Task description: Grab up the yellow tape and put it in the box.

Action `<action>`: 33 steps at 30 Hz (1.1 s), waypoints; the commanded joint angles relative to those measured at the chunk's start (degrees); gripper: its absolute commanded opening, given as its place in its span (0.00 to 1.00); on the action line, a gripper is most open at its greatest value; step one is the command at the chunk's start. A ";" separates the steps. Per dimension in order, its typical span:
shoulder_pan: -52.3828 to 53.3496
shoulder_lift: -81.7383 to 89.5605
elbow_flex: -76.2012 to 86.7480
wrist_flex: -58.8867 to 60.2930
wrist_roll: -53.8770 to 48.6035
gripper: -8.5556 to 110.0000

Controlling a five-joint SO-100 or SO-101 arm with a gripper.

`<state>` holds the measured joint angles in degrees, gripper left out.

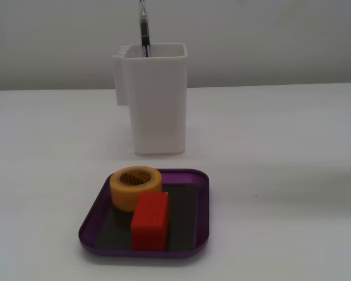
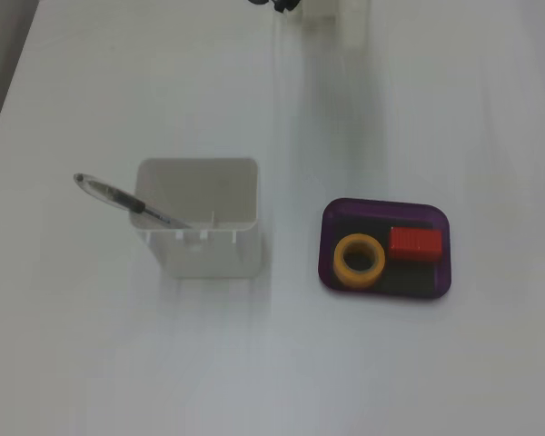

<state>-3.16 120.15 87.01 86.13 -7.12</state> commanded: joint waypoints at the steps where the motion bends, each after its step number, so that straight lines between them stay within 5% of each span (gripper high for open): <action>1: 0.62 10.20 8.35 -1.49 -0.09 0.20; 17: 0.70 53.70 76.82 -43.42 0.18 0.20; 33: 0.62 78.22 93.69 -33.05 0.44 0.19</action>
<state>-2.55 192.30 179.30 51.33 -7.12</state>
